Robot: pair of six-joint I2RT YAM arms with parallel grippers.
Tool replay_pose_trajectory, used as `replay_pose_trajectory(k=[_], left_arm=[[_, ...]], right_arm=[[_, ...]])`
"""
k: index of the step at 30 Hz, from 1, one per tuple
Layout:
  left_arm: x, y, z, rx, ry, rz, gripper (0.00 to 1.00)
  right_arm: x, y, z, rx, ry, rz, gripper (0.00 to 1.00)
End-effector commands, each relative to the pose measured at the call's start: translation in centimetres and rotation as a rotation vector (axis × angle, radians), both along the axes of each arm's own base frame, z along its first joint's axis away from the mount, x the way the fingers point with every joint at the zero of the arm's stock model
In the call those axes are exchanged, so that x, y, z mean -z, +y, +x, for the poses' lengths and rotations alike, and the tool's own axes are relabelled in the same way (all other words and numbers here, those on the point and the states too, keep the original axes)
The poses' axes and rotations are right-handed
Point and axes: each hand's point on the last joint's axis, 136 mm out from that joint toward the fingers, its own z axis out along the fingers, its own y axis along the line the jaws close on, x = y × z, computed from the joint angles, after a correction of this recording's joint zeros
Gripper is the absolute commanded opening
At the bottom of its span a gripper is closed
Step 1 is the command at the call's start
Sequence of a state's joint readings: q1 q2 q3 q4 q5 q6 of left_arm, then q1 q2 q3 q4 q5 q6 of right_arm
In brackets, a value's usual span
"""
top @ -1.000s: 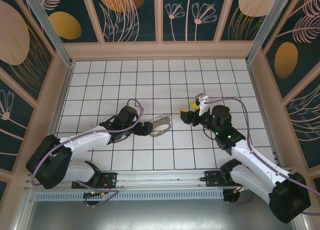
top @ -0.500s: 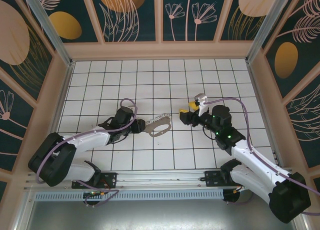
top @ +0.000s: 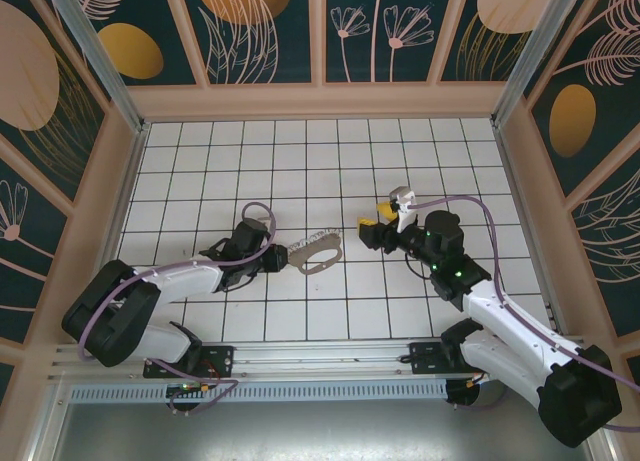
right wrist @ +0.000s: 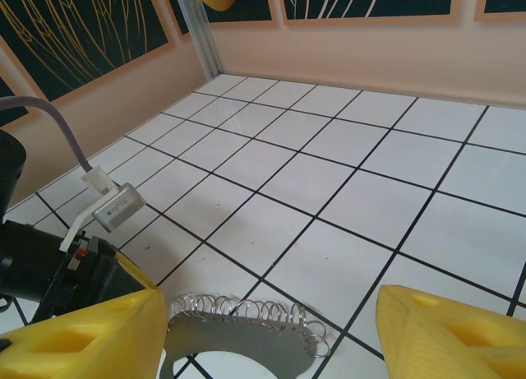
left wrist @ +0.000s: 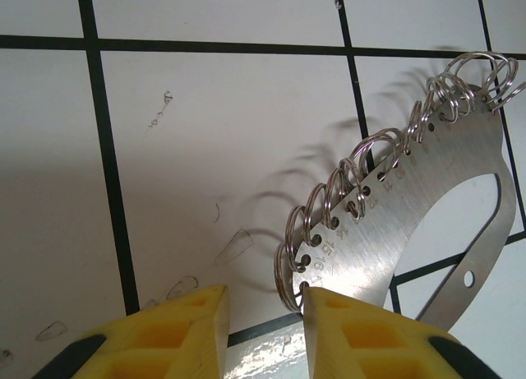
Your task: Put the keys on the keyring
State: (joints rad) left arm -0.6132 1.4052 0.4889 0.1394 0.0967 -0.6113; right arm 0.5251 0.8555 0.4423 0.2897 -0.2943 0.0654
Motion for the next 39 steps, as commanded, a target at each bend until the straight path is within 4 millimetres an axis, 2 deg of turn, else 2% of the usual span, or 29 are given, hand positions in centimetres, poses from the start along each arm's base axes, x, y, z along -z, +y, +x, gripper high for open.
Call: replay_pose_trajectory(k=[1,12,21,30,31,35,39], left_arm=[[0.2,-0.3,0.4,-0.001,-0.007,-0.027,0.29],[1.0,-0.7,0.7,0.012,0.0,-0.025,0.23],[0.8,-1.0,0.9,0.026,-0.008,-0.031,0.22],[0.5,-1.4,0.8,0.063,-0.017,-0.035,0.03],[0.2,-1.4,0.8,0.068,-0.023,-0.029,0.0],[-1.1,-0.9,0.9,0.097,-0.063,0.019,0.0],[-3.6,-0.3,1.1,0.152,-0.143,0.078,0.0]], right_arm=[[-1.2,0.3,-0.2,-0.023,-0.048,0.019,0.68],[-1.4,0.2,-0.2,-0.013,-0.059,0.017,0.69],[-1.2,0.1,-0.1,-0.011,-0.061,0.014,0.69],[-1.4,-0.2,-0.1,0.004,-0.071,0.008,0.69],[-1.4,-0.2,-0.2,0.005,-0.073,0.01,0.69],[-1.4,-0.2,-0.2,0.004,-0.072,0.013,0.69],[-1.8,-0.1,-0.3,-0.001,-0.077,0.023,0.69]])
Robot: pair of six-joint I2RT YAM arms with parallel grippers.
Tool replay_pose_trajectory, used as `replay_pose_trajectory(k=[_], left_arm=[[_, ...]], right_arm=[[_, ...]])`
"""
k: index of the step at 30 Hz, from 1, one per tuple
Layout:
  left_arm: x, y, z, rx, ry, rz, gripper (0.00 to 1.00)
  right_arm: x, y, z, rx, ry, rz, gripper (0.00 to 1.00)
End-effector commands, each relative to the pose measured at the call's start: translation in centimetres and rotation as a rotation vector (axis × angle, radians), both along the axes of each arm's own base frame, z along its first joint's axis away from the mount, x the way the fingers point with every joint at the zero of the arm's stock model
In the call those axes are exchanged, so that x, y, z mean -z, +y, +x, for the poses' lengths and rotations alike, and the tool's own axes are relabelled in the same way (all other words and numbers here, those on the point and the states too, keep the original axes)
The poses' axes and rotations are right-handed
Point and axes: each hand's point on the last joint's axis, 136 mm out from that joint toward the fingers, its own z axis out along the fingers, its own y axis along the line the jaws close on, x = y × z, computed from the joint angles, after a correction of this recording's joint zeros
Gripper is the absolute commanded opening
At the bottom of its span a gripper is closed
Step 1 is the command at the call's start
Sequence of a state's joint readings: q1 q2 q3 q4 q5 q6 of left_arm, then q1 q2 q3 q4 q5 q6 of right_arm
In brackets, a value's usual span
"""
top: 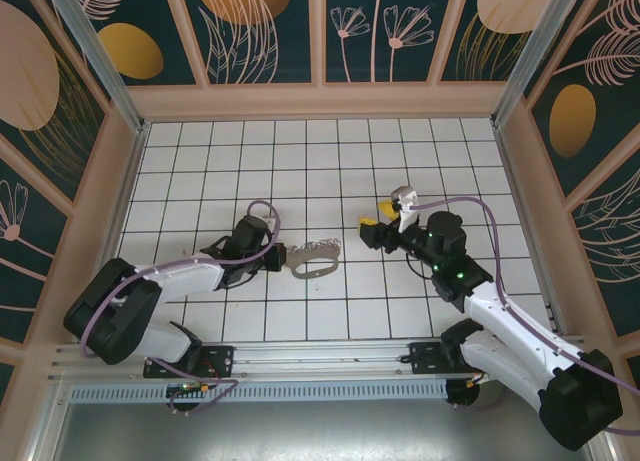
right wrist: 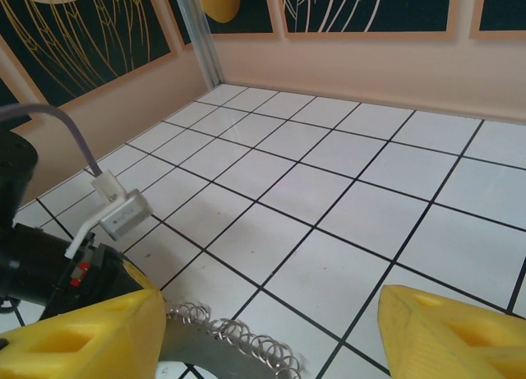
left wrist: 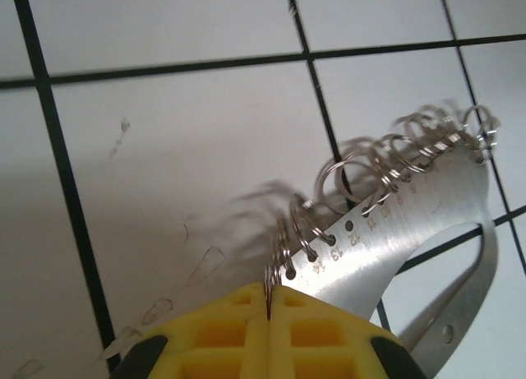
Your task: Put the keys on the keyring
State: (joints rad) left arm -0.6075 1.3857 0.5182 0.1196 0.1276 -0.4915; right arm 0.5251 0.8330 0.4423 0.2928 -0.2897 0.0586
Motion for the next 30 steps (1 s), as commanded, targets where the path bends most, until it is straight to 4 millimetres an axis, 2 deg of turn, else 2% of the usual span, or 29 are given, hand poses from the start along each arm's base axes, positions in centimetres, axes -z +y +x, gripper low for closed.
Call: replay_pose_trajectory(k=[1,10,14,17,20,23,30], left_arm=[[-3.0,0.4,0.6,0.06,-0.103,0.058,0.0],[-10.0,-1.2,0.0,0.233,-0.335,-0.021,0.0],[-14.9,-2.3,-0.6,0.333,-0.494,-0.073,0.0],[-18.9,-3.1,-1.8,0.43,-0.65,-0.134,0.0],[-22.0,-3.9,-3.9,0.546,-0.793,-0.197,0.0],[-23.6,-4.3,-5.0,0.62,-0.858,-0.218,0.0],[-26.0,-5.4,-8.0,0.793,-0.902,-0.3,0.0]], right_arm=[[-1.1,0.1,-0.2,-0.006,-0.051,0.018,0.69],[-2.2,0.6,-0.9,-0.05,-0.077,0.055,0.68],[-3.6,1.1,-1.8,-0.107,-0.122,0.083,0.68],[-5.2,2.0,-3.4,-0.199,-0.191,0.116,0.65],[-7.3,3.3,-5.7,-0.304,-0.29,0.138,0.65],[-8.3,4.4,-6.7,-0.361,-0.334,0.131,0.64],[-8.8,7.4,-9.3,-0.533,-0.371,0.107,0.58]])
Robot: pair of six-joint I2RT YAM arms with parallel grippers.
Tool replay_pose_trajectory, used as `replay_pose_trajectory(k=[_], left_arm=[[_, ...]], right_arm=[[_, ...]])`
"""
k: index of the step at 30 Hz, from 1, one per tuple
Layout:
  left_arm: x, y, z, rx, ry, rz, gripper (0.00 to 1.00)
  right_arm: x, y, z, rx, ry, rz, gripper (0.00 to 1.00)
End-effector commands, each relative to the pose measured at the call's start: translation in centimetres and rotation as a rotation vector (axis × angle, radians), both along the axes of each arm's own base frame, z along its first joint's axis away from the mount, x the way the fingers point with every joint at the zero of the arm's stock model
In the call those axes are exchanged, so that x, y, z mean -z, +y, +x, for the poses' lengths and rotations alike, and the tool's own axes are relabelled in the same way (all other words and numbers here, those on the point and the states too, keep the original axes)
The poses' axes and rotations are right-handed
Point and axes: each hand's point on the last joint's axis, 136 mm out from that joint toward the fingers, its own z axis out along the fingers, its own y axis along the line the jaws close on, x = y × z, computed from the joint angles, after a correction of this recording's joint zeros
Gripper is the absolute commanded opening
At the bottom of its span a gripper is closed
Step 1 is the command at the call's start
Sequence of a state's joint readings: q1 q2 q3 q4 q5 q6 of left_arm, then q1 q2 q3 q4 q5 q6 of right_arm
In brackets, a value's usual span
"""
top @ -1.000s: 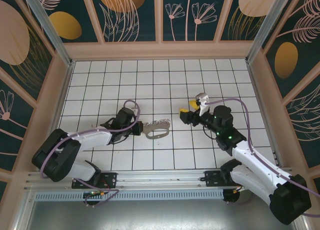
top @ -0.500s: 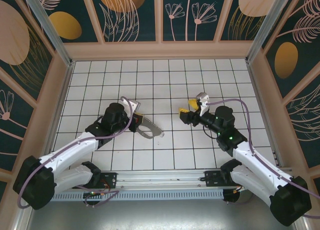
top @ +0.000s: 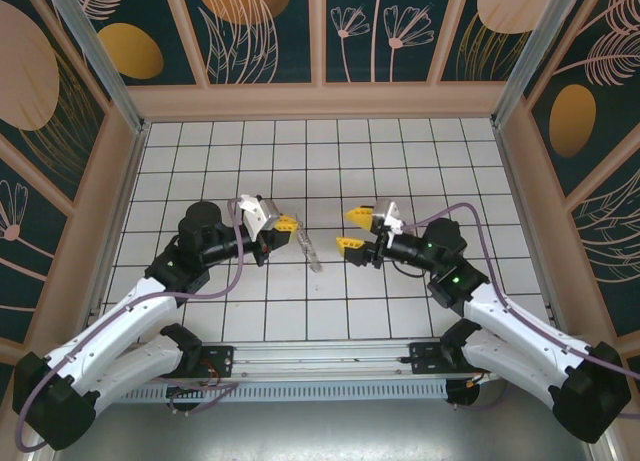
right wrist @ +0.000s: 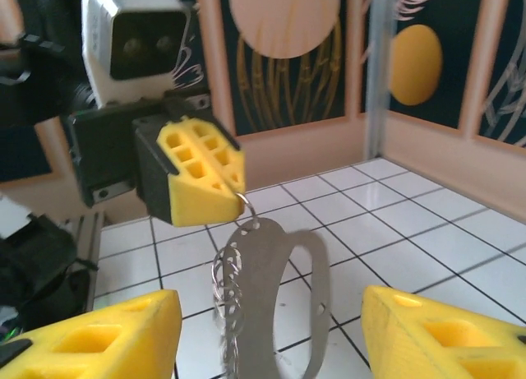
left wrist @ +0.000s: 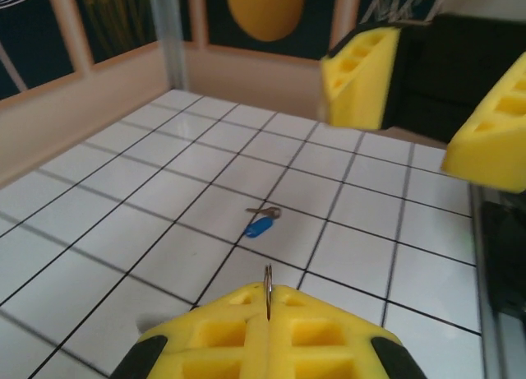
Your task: Put the keys on the keyring
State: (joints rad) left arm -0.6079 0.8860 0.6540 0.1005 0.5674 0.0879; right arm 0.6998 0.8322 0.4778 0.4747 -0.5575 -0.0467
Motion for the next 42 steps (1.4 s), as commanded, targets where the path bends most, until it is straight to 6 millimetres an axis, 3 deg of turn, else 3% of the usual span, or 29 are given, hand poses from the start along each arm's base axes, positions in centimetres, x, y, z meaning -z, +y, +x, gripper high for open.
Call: replay_pose_trajectory(k=[1,5,9,16,24,27,42], left_arm=[[-3.4,-1.0,-2.8,0.169,-0.103,-0.05,0.0],[-4.2,-1.6,-4.5,0.229,-0.129,-0.029,0.0],[-4.5,-2.0,-5.1,0.255,-0.145,-0.013,0.0],[-4.8,-2.9,-6.2,0.296,-0.172,0.013,0.0],[-4.4,-3.0,-5.9,0.285,-0.162,0.032,0.0],[-4.0,-3.0,-5.7,0.275,-0.156,0.043,0.0],[-3.2,-3.1,-4.9,0.24,-0.141,0.102,0.0]], right_arm=[[-2.8,1.1,-2.0,-0.104,-0.112,0.031,0.57],[-2.8,2.2,-3.6,-0.187,-0.126,0.013,0.53],[-2.7,2.9,-3.5,-0.197,-0.121,-0.002,0.48],[-2.8,3.6,-3.7,-0.223,-0.124,-0.02,0.19],[-2.3,4.6,-4.2,-0.255,-0.119,-0.05,0.18],[-2.0,4.8,-4.5,-0.269,-0.119,-0.063,0.22],[-1.4,4.1,-4.8,-0.211,-0.12,-0.096,0.22]])
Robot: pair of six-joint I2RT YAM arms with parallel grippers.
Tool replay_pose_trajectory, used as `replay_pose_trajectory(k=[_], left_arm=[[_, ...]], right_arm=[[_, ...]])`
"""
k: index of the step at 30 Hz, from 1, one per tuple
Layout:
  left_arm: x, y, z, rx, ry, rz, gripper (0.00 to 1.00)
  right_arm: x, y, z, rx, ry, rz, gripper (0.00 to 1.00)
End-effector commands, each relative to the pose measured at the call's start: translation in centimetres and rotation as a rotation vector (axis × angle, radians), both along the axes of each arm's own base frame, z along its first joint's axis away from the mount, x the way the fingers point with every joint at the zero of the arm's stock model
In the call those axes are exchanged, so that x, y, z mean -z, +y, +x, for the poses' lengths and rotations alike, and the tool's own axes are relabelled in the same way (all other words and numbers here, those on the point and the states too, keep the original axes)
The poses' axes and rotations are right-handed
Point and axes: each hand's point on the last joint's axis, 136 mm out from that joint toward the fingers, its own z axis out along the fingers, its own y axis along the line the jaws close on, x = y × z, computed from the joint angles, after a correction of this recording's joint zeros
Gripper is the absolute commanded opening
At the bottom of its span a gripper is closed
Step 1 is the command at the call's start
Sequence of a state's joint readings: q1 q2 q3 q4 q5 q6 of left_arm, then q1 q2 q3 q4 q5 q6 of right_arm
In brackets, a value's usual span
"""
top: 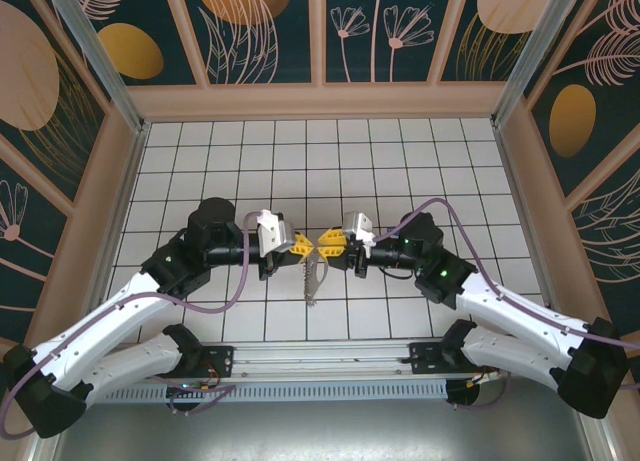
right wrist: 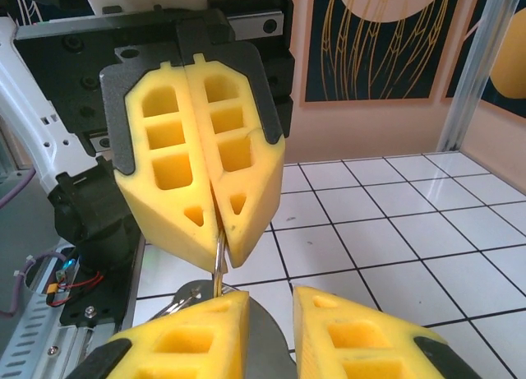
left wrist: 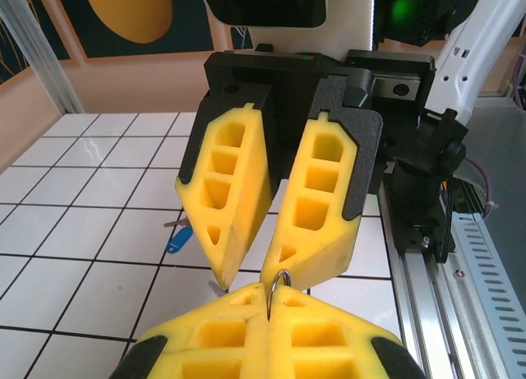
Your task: Put the keys on the keyring
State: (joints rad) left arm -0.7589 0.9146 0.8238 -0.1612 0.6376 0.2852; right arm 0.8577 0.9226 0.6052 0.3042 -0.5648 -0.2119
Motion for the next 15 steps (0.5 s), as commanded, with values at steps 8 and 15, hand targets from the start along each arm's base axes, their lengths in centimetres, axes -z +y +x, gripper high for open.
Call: replay_pose_trajectory(k=[8,15], left_arm=[[-1.3,-0.3,0.7,-0.027,-0.061,0.0,0.0],[-1.1,-0.3,0.6,-0.026,-0.06,0.006,0.0]], right_arm=[[-2.8,-0.1,-1.8,-0.041,-0.052,0.037,0.22],[-3.2,-0.4,-2.6,-0.071,-0.037,0.052,0.29]])
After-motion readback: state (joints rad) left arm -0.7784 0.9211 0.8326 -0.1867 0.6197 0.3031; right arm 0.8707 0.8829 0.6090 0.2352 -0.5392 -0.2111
